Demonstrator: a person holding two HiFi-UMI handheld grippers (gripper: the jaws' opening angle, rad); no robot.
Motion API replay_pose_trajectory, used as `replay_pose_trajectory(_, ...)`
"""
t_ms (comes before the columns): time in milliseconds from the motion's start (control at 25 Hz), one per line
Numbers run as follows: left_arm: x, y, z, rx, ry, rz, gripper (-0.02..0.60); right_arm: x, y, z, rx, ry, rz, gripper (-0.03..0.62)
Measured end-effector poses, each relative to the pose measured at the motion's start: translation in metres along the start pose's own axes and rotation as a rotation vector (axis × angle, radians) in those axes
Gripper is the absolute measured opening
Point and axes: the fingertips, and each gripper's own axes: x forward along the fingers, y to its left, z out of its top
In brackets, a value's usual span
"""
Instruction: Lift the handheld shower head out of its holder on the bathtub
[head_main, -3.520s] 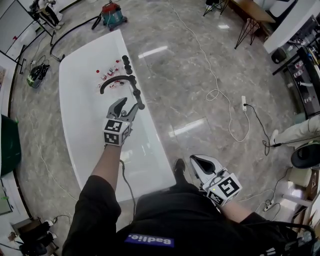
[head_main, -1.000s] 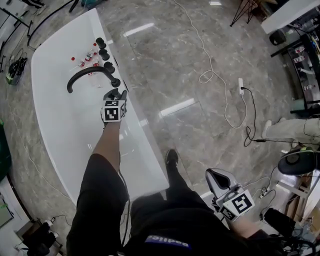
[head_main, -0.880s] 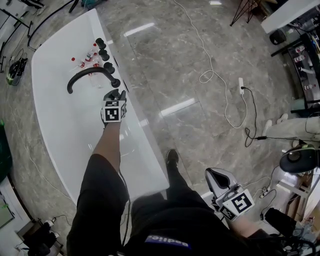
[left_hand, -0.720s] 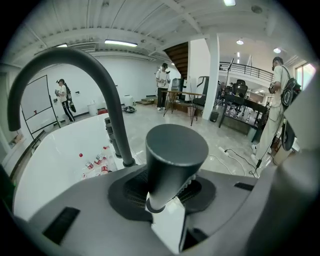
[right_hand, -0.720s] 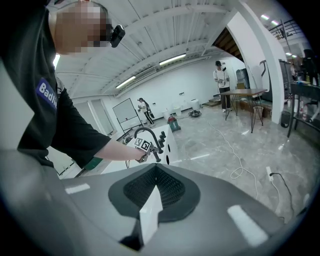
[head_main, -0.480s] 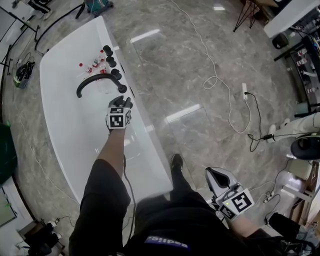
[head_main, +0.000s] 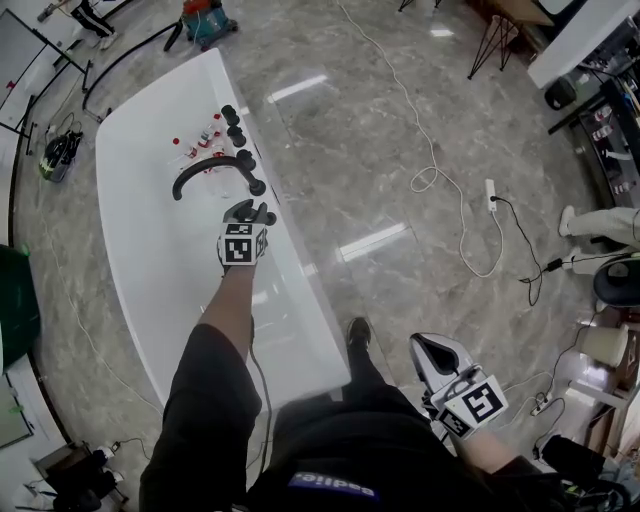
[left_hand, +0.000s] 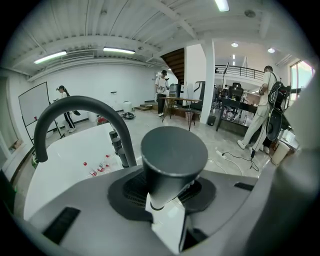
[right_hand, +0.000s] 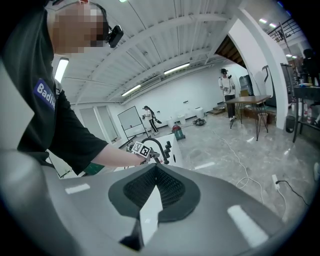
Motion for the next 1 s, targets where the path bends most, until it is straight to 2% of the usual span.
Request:
replay_pose_trajectory(400,-0.044,0.001,0.017,-0.007,-0.053,0.004,0.117,-0.016,0.029,0.013,-0.030,-0.038,0.009,0.002)
replay_pose_trajectory(1000,-0.122,0.006,0.035,-0.013,-0.149,-0.001,0.117,-0.018,0.081,0.020,-0.082,-0.060,0.084,0.002)
